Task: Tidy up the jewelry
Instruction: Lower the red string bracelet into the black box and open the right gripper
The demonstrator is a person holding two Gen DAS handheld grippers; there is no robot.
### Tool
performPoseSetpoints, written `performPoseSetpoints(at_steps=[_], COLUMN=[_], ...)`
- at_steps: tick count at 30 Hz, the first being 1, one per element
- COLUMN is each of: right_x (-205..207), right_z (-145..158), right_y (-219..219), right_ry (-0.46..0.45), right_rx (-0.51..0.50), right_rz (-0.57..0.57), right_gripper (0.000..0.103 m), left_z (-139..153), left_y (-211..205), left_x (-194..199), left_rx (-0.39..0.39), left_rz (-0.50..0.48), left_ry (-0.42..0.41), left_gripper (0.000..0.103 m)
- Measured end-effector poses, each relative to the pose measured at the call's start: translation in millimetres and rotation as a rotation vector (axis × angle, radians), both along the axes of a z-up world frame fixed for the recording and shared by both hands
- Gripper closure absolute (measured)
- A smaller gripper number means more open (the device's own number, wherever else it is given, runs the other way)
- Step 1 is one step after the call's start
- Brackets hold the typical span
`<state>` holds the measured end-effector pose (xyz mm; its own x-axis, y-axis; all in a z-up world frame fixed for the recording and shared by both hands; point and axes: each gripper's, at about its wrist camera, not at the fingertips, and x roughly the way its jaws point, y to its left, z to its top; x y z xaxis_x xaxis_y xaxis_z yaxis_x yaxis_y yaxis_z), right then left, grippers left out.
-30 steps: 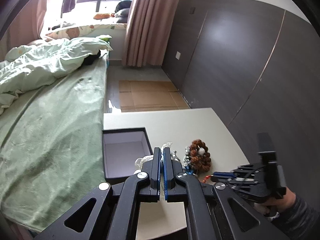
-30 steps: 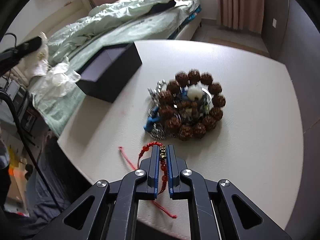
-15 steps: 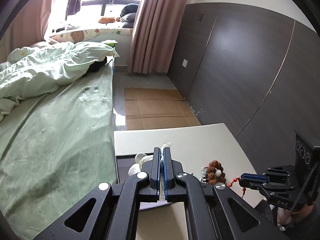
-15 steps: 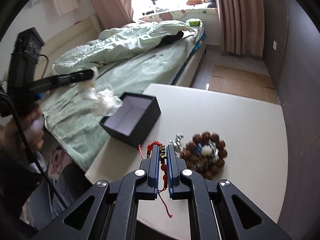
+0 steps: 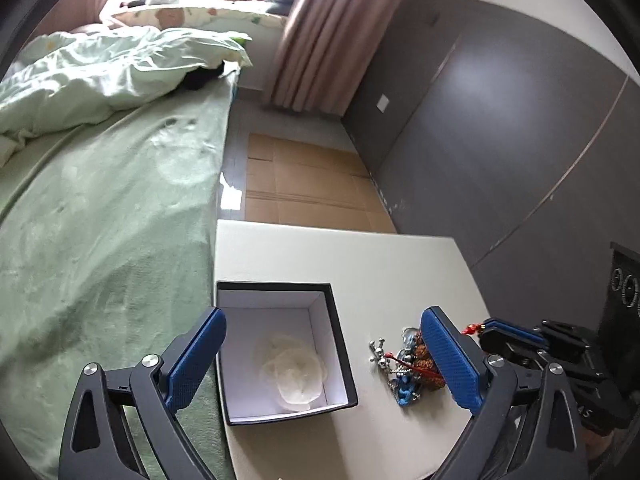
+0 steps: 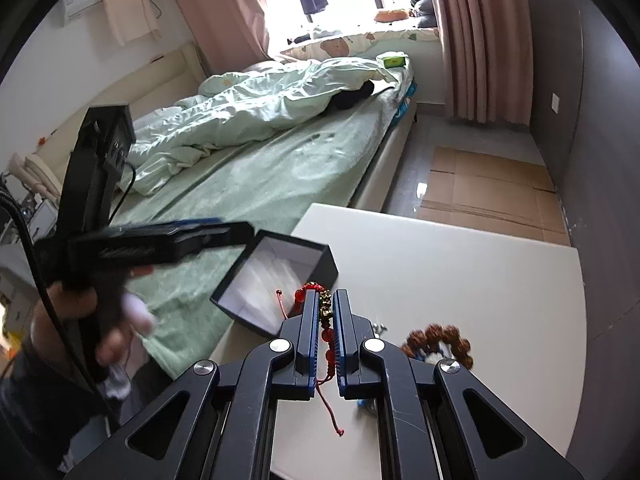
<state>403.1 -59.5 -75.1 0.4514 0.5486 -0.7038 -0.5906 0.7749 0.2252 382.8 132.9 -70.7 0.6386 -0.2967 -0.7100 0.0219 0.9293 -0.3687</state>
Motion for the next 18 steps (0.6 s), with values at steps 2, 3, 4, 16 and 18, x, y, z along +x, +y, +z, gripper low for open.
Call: performPoseSetpoints(at_steps=[2,3,4,16,18], right_x=[4.1,6.1,8.2,24.4,28.4], right_z=[0.0,-0.5,-1.2,-7.0,-9.9], right_y=[5.0,8.5,12.4,69.4,81.0], right_ry=[0.004,0.008,0.014,0.068,0.083], right_rx=[0.01,0.015,0.021,0.087,0.09], right_rz=[0.007,0.012,0.018,0.108,0.117], right_gripper=[0.095,0.095,0.095,0.094,0.094], left_z=[0.9,2.2,3.5,14.4,15.6], left_y=[6.5,9.8,11.1,61.7,68.9], left_x=[-6.1,-9.9,-11.8,-58.7,-66.4], left_rx=[0.004,0.009,0.015,0.051,0.047], left_rz=[0.021,0.034,0.045,0.182,0.199], left_ry=[0.003,0.001,0.0,-0.02,-0.026], left_gripper=[0.005,0.005,0.005,0.005,0.005])
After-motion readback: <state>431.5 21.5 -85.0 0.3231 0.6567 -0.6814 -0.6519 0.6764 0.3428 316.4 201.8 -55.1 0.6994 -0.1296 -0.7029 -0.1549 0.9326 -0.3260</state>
